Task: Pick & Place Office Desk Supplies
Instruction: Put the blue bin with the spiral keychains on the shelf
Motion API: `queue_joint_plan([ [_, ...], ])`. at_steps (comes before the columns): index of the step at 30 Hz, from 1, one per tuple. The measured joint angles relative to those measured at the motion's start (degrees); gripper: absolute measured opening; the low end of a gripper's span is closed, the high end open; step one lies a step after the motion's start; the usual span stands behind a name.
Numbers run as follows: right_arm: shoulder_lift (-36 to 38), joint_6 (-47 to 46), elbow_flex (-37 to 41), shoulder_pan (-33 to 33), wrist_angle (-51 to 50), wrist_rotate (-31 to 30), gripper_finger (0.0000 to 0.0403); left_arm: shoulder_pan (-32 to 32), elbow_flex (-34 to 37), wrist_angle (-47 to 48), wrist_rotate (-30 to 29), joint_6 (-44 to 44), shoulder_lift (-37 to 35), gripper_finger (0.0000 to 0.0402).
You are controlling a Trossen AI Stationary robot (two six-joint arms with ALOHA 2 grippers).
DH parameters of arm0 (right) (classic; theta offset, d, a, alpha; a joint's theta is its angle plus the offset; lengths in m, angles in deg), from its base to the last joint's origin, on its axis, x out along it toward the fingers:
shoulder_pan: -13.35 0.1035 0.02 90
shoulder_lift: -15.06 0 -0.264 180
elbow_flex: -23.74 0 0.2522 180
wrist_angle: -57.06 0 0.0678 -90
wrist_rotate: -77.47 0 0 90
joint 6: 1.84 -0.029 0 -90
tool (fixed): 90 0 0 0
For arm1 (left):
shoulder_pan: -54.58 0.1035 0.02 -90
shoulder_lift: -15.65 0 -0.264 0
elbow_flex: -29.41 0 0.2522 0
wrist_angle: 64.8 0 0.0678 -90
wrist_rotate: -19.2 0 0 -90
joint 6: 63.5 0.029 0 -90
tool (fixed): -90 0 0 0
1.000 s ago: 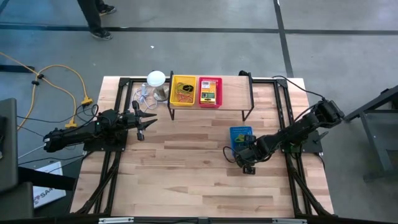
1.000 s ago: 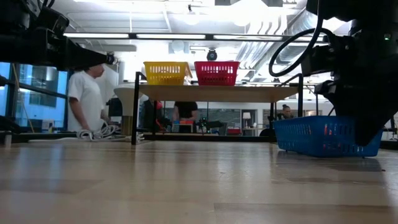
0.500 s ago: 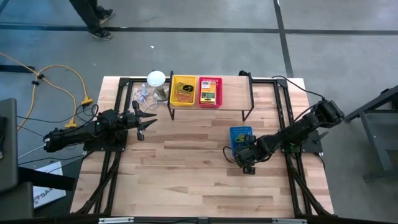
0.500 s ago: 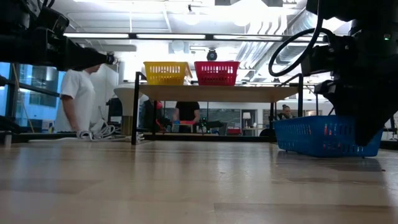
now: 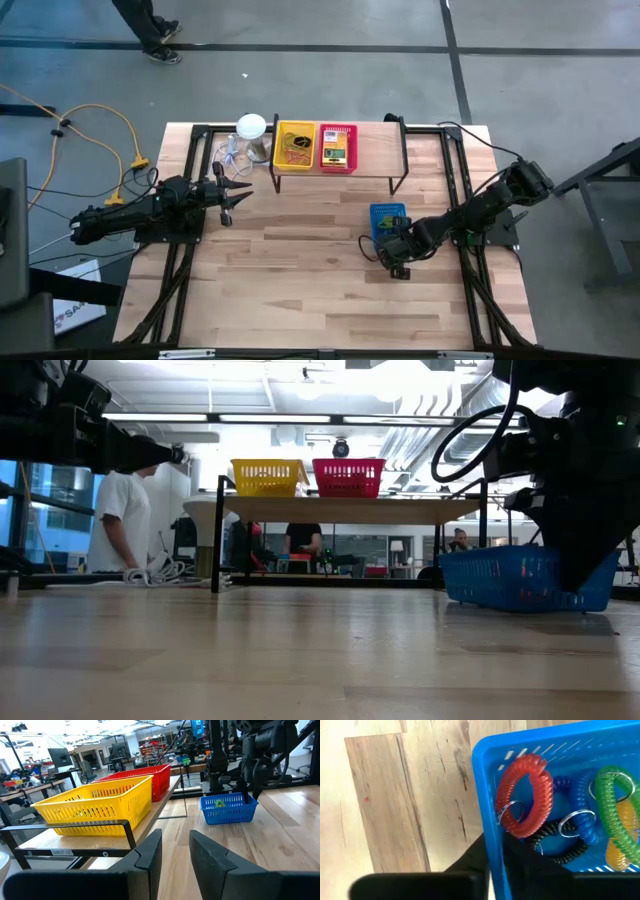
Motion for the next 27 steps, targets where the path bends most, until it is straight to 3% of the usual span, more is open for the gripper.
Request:
queue_joint_plan([
  [5, 0.0, 1.2, 0.0, 0.0, 0.0, -0.2, 0.0007, 0.0, 0.0, 0.0, 0.0, 0.0, 0.0, 0.0093],
  [22, 0.1, 1.7, -0.1, 0.0, -0.3, 1.1, 0.0003, 0.0, 0.0, 0.0, 0.0, 0.0, 0.0, 0.0093],
  [27, 0.1, 1.8, -4.4, 0.6, -6.2, 1.8, 0.0002, 0.0, 0.0, 0.0, 0.0, 0.0, 0.0, 0.0093],
])
